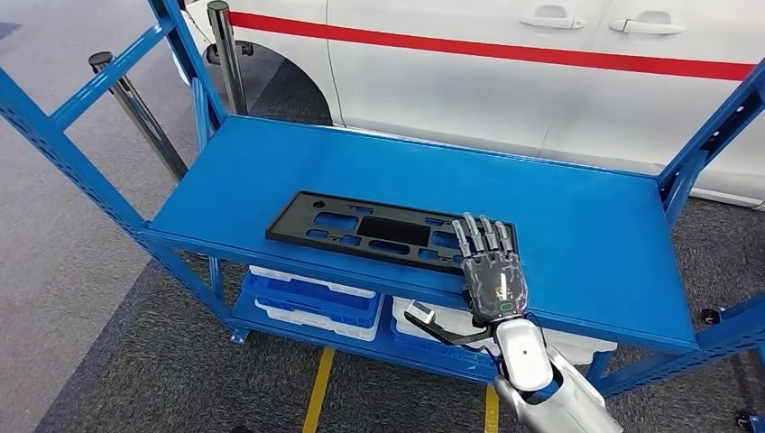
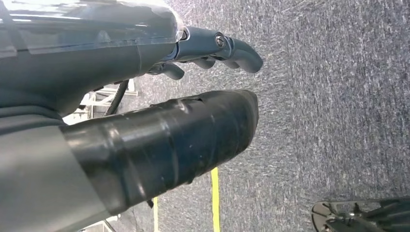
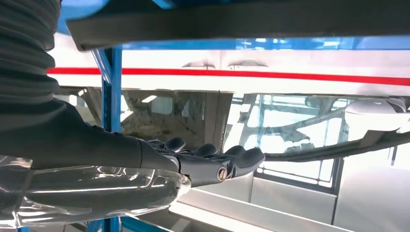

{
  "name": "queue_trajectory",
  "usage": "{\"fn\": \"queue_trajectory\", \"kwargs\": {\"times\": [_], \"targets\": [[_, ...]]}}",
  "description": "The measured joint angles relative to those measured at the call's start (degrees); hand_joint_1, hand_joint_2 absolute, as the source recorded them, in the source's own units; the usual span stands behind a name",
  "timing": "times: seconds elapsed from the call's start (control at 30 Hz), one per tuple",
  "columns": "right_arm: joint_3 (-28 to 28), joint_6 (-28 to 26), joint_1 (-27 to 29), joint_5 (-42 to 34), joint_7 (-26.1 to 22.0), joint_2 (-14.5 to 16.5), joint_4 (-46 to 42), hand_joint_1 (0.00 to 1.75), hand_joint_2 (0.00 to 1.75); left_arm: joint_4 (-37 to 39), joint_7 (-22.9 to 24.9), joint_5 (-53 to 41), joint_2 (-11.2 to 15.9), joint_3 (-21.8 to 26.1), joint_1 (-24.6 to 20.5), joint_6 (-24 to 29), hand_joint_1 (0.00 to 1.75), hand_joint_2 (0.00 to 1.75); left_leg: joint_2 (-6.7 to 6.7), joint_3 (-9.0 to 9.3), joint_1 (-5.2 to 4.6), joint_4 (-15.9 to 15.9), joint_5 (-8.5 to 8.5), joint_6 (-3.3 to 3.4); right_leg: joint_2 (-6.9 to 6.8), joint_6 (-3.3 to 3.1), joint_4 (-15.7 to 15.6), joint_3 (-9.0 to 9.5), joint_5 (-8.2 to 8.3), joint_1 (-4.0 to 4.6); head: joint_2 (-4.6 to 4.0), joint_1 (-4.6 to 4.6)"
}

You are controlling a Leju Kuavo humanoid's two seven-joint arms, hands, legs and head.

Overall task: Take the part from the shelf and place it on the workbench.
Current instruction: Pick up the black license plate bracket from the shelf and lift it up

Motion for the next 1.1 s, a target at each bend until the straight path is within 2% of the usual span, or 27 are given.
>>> {"fn": "queue_trajectory", "kwargs": {"times": [0.07,0.1,0.13,0.2,0.27,0.33,0.4,0.43,0.47,0.5,0.53,0.6,0.63,0.67,0.73,0.8,0.83,0.9,0.93,0.97,1.0,1.07,1.1], "targets": [[0.03,-0.04,-0.58,-0.28,-0.19,0.42,-0.34,0.0,1.75,0.0,0.0,-0.02,0.01,-0.01,-0.02,0.0,0.0,0.0,0.03,4.09,-0.27,-7.58,3.54,0.81,-0.03,0.06,0.1,0.1,0.0,0.3,0.0,0.0],[0.11,-0.03,-0.98,-0.42,-0.29,0.73,-0.59,0.0,1.75,0.0,0.0,-0.05,-0.01,-0.03,-0.08,0.0,0.0,0.0,0.08,5.68,-0.45,-10.77,4.7,1.2,-0.03,0.21,0.16,0.09,0.01,0.41,0.0,0.01],[0.22,0.01,-1.4,-0.54,-0.34,1.08,-0.83,0.0,1.75,0.0,0.0,-0.11,-0.07,-0.05,-0.14,-0.01,0.0,0.0,0.11,6.48,-0.63,-12.48,5.16,1.48,-0.03,0.42,0.2,0.05,0.02,0.46,0.0,0.01],[0.49,0.16,-2.15,-0.73,-0.46,1.69,-1.24,0.0,1.75,0.0,0.02,-0.22,-0.22,-0.1,-0.21,-0.01,0.0,0.0,0.13,6.68,-0.81,-13.15,5.37,1.85,-0.07,1.02,0.1,0.06,0.1,0.43,0.0,0.01],[0.67,0.35,-2.7,-0.86,-0.61,2.06,-1.64,0.0,1.75,0.0,0.05,-0.29,-0.51,-0.16,-0.22,-0.01,0.0,0.0,0.14,6.99,-0.52,-13.79,5.83,2.41,-0.08,1.62,0.67,-0.15,-0.46,0.38,0.0,0.02],[0.86,0.73,-3.32,-1.05,-0.75,2.25,-1.91,0.0,1.75,0.0,0.07,-0.34,-0.75,-0.26,-0.27,-0.03,0.0,0.0,0.18,7.25,-0.21,-14.37,6.21,2.99,0.01,2.1,5.13,-2.17,-3.17,0.29,0.0,0.05],[1.1,1.33,-3.71,-1.5,-0.87,2.36,-1.97,0.0,1.75,0.0,0.07,-0.36,-0.84,-0.42,-0.33,-0.04,0.0,0.0,0.12,7.23,-0.24,-14.41,6.19,3.22,0.05,2.48,12.77,-5.89,-6.52,0.06,0.0,0.08],[1.21,1.63,-3.8,-1.8,-0.9,2.36,-1.95,0.0,1.75,0.0,0.07,-0.35,-0.89,-0.5,-0.32,-0.04,0.0,0.0,0.05,7.26,-0.23,-14.38,6.13,3.23,0.05,2.66,15.44,-7.32,-7.1,-0.1,0.0,0.09],[1.3,1.87,-3.9,-2.14,-0.9,2.36,-1.91,0.0,1.75,0.0,0.07,-0.33,-0.93,-0.56,-0.29,-0.02,0.0,0.0,-0.03,7.32,-0.22,-14.32,6.03,3.19,0.04,2.81,16.1,-7.87,-6.55,-0.26,0.0,0.08],[1.38,2.06,-4.09,-2.49,-0.9,2.36,-1.86,0.0,1.75,0.0,0.07,-0.29,-1.02,-0.6,-0.26,-0.01,0.0,0.0,-0.13,7.42,-0.19,-14.21,5.89,3.09,0.02,2.91,14.33,-7.23,-4.88,-0.43,0.0,0.09],[1.43,2.16,-4.34,-2.82,-0.9,2.36,-1.81,0.0,1.75,0.0,0.06,-0.25,-1.1,-0.62,-0.24,0.01,0.0,0.0,-0.2,7.54,-0.15,-14.05,5.68,2.93,0.0,2.94,10.68,-5.66,-2.58,-0.59,0.0,0.08],[1.52,2.23,-4.95,-3.3,-0.91,2.36,-1.74,0.0,1.75,0.0,0.05,-0.17,-1.24,-0.67,-0.29,0.03,0.0,0.0,-0.31,7.55,-0.24,-13.51,5.16,2.4,0.01,2.73,3.36,-2.24,0.32,-0.62,0.0,0.06],[1.58,2.26,-5.17,-3.42,-0.92,2.37,-1.72,0.0,1.75,0.0,0.04,-0.13,-1.26,-0.69,-0.34,0.05,0.0,0.0,-0.35,7.48,-0.34,-13.29,4.95,2.1,0.03,2.52,1.45,-1.38,0.69,-0.52,0.0,0.05],[1.68,2.28,-5.31,-3.49,-0.95,2.37,-1.68,0.0,1.75,0.0,0.04,-0.09,-1.27,-0.7,-0.37,0.07,0.0,0.0,-0.37,7.41,-0.4,-13.2,4.83,1.78,0.07,2.23,0.82,-1.1,0.45,-0.36,0.0,0.04],[1.83,2.32,-5.46,-3.54,-0.96,2.38,-1.62,0.0,1.75,0.0,0.04,-0.02,-1.27,-0.73,-0.36,0.09,0.0,0.0,-0.39,7.39,-0.33,-13.25,4.65,1.11,0.09,1.5,0.6,-1.11,0.49,-0.29,0.0,0.05],[1.87,2.32,-5.72,-3.54,-0.96,2.42,-1.6,0.0,1.75,0.0,0.04,-0.03,-1.26,-0.75,-0.36,0.09,0.0,0.0,-0.38,6.71,-0.16,-11.55,3.32,0.47,0.07,0.7,0.33,-0.96,0.57,-0.45,0.0,0.04],[1.89,2.33,-5.84,-3.57,-0.96,2.45,-1.6,0.0,1.75,0.0,0.04,-0.03,-1.26,-0.75,-0.37,0.09,0.0,0.0,-0.37,5.56,-0.11,-9.06,1.86,0.22,0.03,0.4,0.22,-0.88,0.59,-0.53,0.0,0.02],[1.93,2.58,-5.96,-4.03,-1.02,2.51,-1.51,0.0,1.75,0.0,0.02,0.03,-1.27,-0.76,-0.35,0.1,0.0,0.0,-0.36,1.76,-0.08,-1.29,-1.64,-0.1,-0.02,0.09,0.22,-0.87,0.49,-0.41,0.0,0.0],[1.96,2.85,-5.96,-4.65,-1.13,2.53,-1.41,0.0,1.75,0.0,-0.03,0.09,-1.26,-0.76,-0.3,0.15,0.0,0.0,-0.36,-0.02,-0.07,2.03,-2.6,-0.16,-0.03,0.02,0.23,-0.85,0.45,-0.31,0.0,0.01],[1.97,3.21,-5.96,-5.52,-1.31,2.53,-1.27,0.0,1.75,0.0,-0.08,0.17,-1.23,-0.76,-0.23,0.22,0.0,0.0,-0.36,-0.97,-0.08,3.5,-2.42,-0.12,-0.01,-0.03,0.24,-0.79,0.41,-0.22,0.0,0.01],[1.98,3.64,-5.99,-6.58,-1.58,2.53,-1.1,0.0,1.75,0.0,-0.16,0.27,-1.17,-0.76,-0.17,0.31,0.0,0.0,-0.36,-0.77,-0.09,2.57,-1.08,0.02,0.03,-0.05,0.24,-0.69,0.37,-0.15,0.0,0.01],[1.99,4.49,-6.18,-9.07,-2.37,2.53,-0.73,0.0,1.75,0.0,-0.46,0.54,-0.92,-0.76,-0.17,0.53,0.0,0.0,-0.36,2.44,-0.17,-5.08,3.37,0.58,0.11,0.04,0.25,-0.41,0.26,-0.09,0.0,0.01],[1.99,4.95,-6.37,-10.32,-2.83,2.53,-0.5,0.0,1.75,0.0,-0.67,0.69,-0.78,-0.75,-0.23,0.65,0.0,0.0,-0.36,4.16,-0.32,-8.97,4.92,0.88,0.14,0.19,0.29,-0.36,0.2,0.01,0.0,0.01]]}}
